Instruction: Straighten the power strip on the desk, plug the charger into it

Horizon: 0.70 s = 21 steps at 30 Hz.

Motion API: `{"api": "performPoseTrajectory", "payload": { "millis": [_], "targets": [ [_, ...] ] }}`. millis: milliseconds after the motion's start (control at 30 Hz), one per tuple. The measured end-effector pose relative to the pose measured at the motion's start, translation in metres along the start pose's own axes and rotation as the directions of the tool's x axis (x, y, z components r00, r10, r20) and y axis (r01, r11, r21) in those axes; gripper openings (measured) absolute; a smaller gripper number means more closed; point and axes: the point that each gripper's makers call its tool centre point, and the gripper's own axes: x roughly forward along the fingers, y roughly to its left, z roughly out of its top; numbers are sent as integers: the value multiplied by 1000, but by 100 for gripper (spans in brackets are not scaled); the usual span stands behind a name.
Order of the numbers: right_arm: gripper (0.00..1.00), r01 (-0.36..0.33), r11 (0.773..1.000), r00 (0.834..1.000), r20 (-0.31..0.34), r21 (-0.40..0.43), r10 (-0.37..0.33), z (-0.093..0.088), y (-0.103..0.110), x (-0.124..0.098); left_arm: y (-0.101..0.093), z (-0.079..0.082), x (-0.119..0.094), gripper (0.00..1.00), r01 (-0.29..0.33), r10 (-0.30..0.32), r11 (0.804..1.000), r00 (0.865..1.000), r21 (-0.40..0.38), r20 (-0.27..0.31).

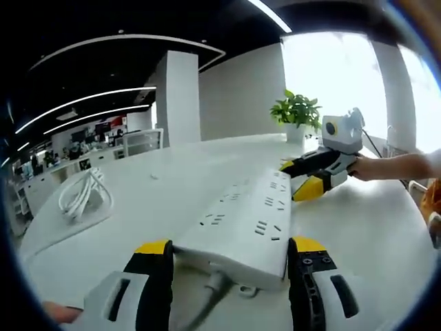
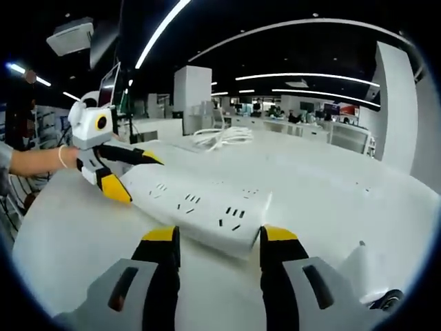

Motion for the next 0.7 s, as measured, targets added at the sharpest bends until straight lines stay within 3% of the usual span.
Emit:
{"api": "performPoseTrajectory", "payload": {
  "millis": [700],
  "targets": [
    [41,45,999,999,-8,8,-45,-2,1,-5,4,1,4,68,74,-73,997,997,28,-36]
  ]
}}
